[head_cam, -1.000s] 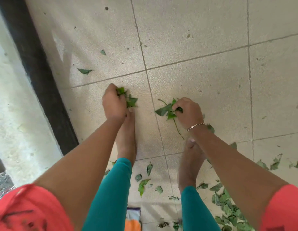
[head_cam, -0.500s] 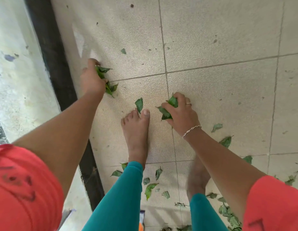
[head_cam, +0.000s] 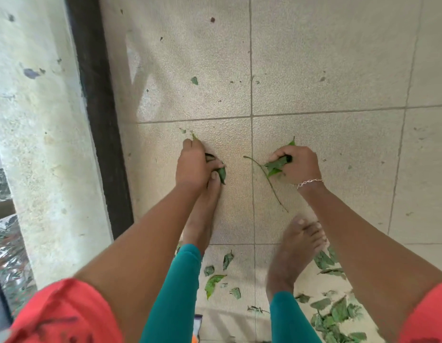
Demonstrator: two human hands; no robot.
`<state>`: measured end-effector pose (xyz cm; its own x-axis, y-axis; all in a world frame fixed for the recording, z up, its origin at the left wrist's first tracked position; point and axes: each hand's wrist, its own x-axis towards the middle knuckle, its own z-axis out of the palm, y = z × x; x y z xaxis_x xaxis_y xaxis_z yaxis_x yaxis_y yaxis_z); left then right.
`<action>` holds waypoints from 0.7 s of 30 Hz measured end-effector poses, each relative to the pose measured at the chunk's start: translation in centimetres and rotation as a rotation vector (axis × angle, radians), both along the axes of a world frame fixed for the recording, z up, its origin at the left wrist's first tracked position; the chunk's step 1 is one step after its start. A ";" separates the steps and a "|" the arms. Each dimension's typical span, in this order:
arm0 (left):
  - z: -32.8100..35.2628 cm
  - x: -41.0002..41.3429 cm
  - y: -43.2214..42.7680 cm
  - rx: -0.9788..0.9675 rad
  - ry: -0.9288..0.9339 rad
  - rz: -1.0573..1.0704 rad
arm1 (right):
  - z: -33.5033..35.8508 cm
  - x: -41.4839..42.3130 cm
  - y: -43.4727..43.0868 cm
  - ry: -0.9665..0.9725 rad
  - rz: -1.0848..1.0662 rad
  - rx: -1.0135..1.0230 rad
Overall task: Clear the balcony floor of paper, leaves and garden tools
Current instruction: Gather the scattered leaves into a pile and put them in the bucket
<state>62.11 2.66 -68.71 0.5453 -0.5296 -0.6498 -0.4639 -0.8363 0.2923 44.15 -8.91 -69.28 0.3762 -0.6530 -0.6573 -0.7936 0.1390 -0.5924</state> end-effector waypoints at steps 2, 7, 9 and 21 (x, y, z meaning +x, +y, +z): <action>-0.2 -0.5 -0.1 0.044 -0.047 -0.103 | 0.2 -0.6 -0.1 -0.015 -0.063 0.069; -0.7 -0.3 -0.2 -0.001 -0.058 -0.313 | 0.9 -1.9 0.1 -0.080 -0.152 0.172; -0.5 -0.2 0.0 -0.054 -0.020 -0.335 | 0.9 -2.5 0.5 -0.087 -0.193 0.184; 0.9 -5.0 -1.2 -0.200 0.127 -0.688 | 1.0 -5.8 1.1 -0.137 -0.342 0.176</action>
<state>57.13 1.41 -67.79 -0.0271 -0.8404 -0.5412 -0.8179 -0.2927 0.4954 38.37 -7.82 -68.23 0.2483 -0.6376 -0.7292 -0.5993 0.4903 -0.6328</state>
